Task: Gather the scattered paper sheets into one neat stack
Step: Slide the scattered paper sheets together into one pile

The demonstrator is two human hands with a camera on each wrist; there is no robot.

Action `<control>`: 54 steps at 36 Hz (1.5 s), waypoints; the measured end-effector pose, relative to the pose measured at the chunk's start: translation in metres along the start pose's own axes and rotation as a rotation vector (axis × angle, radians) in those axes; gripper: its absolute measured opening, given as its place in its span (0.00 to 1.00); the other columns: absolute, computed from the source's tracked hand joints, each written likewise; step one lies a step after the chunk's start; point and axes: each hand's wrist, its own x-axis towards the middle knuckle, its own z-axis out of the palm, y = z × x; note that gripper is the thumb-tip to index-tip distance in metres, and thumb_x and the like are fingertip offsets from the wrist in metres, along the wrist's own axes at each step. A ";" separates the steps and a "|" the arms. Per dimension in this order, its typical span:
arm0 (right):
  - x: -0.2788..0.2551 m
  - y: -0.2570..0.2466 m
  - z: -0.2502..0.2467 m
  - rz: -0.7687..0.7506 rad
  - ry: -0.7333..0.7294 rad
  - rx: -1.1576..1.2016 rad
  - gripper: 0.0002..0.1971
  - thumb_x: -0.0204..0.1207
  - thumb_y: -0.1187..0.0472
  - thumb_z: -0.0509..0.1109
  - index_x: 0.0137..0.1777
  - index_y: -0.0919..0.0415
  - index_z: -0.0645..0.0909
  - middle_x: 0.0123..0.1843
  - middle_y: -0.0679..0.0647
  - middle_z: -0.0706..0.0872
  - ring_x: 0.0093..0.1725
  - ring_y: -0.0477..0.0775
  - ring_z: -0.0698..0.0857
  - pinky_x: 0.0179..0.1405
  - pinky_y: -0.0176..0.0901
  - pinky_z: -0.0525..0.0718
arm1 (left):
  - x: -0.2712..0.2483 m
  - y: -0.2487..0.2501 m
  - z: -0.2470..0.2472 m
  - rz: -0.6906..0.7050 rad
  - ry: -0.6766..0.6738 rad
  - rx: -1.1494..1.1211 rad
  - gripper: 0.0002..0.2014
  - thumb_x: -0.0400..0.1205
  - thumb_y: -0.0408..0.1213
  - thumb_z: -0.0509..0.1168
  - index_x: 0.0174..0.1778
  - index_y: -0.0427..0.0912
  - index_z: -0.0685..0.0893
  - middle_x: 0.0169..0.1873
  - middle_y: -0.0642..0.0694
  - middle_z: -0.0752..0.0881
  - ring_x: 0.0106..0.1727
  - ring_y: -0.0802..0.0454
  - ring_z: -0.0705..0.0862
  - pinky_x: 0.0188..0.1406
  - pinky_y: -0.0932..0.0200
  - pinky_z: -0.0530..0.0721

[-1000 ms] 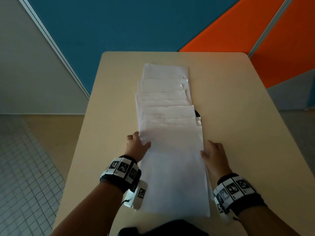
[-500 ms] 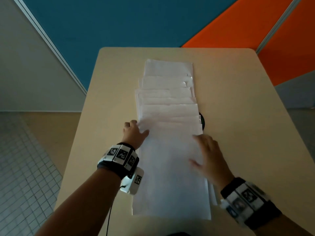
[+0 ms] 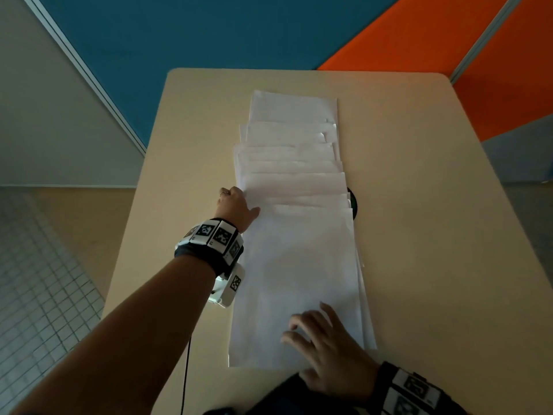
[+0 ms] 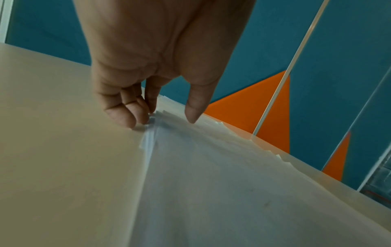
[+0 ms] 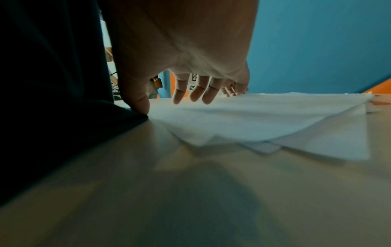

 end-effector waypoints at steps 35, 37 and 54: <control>0.059 0.030 -0.012 -0.006 -0.020 0.010 0.21 0.61 0.49 0.59 0.56 0.41 0.79 0.56 0.39 0.82 0.50 0.44 0.76 0.45 0.39 0.87 | 0.054 0.033 -0.011 0.041 0.050 0.193 0.38 0.80 0.48 0.63 0.75 0.24 0.57 0.75 0.23 0.62 0.78 0.32 0.60 0.79 0.44 0.61; 0.064 0.034 -0.014 0.004 0.014 0.016 0.19 0.64 0.50 0.59 0.53 0.41 0.83 0.54 0.39 0.86 0.50 0.44 0.76 0.45 0.38 0.87 | 0.059 0.032 -0.009 0.034 0.049 0.194 0.38 0.80 0.49 0.63 0.75 0.24 0.58 0.74 0.23 0.63 0.78 0.32 0.60 0.79 0.43 0.61; 0.101 0.064 -0.022 0.113 -0.026 0.037 0.18 0.80 0.42 0.44 0.51 0.34 0.77 0.47 0.35 0.83 0.37 0.37 0.86 0.42 0.43 0.89 | 0.112 0.040 -0.016 0.068 0.118 0.165 0.37 0.77 0.56 0.63 0.72 0.29 0.64 0.72 0.28 0.68 0.73 0.32 0.66 0.73 0.41 0.66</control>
